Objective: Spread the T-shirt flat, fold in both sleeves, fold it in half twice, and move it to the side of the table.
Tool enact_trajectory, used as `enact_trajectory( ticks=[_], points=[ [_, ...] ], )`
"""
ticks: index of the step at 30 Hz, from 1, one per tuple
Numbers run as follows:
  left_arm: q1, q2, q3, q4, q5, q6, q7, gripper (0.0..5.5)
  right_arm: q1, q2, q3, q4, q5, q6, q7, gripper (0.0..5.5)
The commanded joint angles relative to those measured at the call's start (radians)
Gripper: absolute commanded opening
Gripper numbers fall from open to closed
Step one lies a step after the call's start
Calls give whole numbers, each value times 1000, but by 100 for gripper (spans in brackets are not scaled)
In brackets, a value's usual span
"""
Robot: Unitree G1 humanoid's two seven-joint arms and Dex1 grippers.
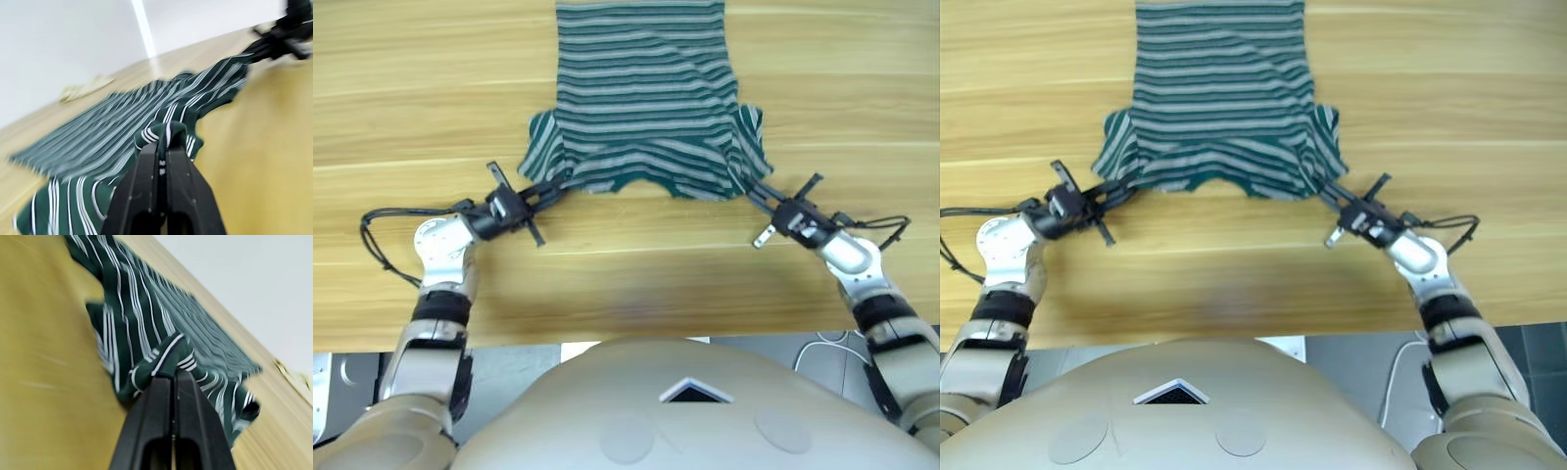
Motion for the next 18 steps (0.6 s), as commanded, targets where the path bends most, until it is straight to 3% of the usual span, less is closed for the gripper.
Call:
enact_trajectory(
  ticks=[1,6,9,12,18],
  points=[
    [84,19,24,-44,20,29,17,0,97,-43,-48,-135,26,98,49,1],
    [125,14,47,-75,16,77,42,0,191,-53,-119,-291,200,198,147,1],
    [149,11,23,-39,89,57,43,0,193,-37,-133,-262,89,229,154,1],
    [176,14,10,-33,133,50,45,50,204,-32,-156,-249,19,238,147,0],
    [231,27,28,-108,91,65,58,151,231,-34,-205,-249,-91,246,127,113]
  ],
)
